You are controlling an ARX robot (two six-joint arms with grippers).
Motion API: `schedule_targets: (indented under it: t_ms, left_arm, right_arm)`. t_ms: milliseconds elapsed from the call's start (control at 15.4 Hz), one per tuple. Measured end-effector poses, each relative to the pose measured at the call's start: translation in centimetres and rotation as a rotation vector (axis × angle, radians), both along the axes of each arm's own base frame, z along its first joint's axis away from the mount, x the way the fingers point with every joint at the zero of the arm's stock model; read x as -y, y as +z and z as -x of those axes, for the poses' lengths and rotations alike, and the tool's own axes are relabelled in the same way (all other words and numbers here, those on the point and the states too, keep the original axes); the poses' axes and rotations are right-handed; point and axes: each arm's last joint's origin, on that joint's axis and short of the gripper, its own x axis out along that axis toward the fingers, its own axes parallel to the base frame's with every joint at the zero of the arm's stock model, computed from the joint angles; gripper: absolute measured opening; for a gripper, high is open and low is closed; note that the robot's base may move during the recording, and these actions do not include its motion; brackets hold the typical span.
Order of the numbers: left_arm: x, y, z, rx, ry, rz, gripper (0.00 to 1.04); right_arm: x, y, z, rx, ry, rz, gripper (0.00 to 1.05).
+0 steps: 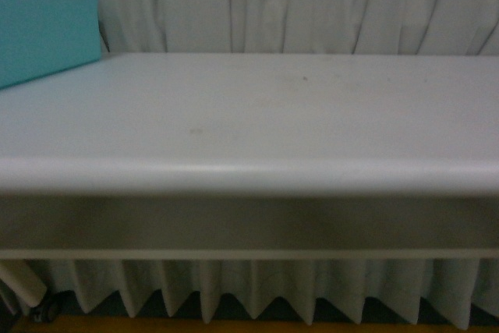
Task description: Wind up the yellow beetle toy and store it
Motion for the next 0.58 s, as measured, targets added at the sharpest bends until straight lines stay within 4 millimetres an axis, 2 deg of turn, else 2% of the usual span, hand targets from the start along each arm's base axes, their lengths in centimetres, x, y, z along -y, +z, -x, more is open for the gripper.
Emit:
schedule_targets:
  t_ms: [585]
  left_arm:
    - [0.0, -0.03, 0.0, -0.003, -0.001, 0.0, 0.98]
  right_arm:
    - [0.0, -0.02, 0.0, -0.002, 0.001, 0.0, 0.98]
